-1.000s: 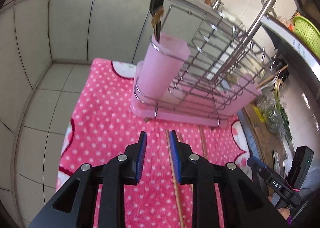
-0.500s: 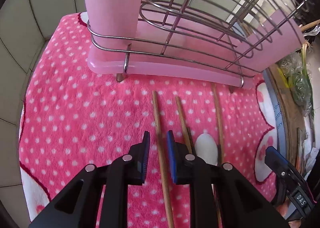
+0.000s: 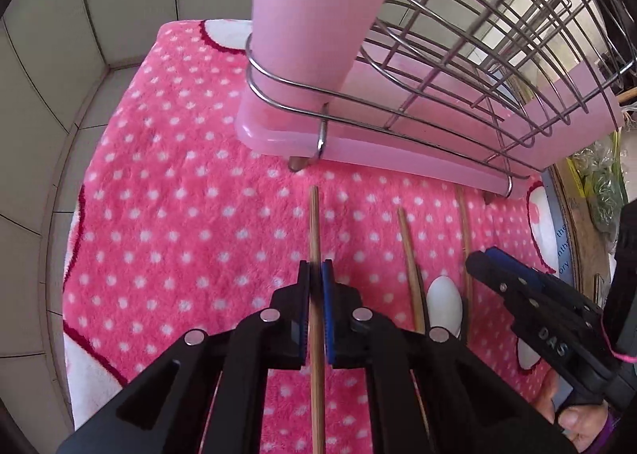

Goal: Organize utensils
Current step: 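Grasp a wooden chopstick with the left tool while the right tool grasps another chopstick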

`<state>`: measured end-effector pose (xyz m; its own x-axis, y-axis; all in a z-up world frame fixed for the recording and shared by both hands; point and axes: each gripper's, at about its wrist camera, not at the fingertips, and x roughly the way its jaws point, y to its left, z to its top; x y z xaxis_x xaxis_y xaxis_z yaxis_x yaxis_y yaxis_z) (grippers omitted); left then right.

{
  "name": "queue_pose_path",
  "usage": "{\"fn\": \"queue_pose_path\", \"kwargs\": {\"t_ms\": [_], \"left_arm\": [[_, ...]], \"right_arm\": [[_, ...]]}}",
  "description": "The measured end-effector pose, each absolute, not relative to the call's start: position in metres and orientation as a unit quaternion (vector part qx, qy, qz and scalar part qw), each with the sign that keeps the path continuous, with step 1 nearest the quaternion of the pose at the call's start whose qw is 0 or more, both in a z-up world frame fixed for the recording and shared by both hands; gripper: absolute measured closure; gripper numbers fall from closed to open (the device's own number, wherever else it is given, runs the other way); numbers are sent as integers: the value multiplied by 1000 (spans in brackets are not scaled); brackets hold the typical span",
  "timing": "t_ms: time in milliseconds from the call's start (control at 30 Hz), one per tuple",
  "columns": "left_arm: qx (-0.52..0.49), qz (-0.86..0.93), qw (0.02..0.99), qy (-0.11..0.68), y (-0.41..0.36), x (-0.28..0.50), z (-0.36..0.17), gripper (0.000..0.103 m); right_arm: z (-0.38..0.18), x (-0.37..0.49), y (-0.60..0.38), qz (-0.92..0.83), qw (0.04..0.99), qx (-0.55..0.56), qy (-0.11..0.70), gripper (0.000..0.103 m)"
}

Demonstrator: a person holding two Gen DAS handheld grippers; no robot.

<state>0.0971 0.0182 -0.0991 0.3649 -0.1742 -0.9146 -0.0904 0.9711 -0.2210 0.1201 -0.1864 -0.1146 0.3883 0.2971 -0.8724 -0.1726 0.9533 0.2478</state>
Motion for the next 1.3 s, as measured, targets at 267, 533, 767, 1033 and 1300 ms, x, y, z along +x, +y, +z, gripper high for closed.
{"fn": "queue_pose_path", "kwargs": {"t_ms": [267,533,767,1033,1300], "left_arm": [[-119,-28,805,581,41,94,-107,98],[-101,-38,799,592,28,99,-111,96],[-98,-52,779,617,21,118,-115,95],[-97,-47,773,625,20,123,-118,95],[-104,-52,797,593,27,101,-105,98]], "right_arm": [[-110,117,-185,129,829,39,543,96],[-112,90,-215,123,801,74,582,96],[-108,97,-210,135,795,57,589,89],[-119,111,-204,137,795,53,588,94],[-101,93,-238,146,817,89,551,97]]}}
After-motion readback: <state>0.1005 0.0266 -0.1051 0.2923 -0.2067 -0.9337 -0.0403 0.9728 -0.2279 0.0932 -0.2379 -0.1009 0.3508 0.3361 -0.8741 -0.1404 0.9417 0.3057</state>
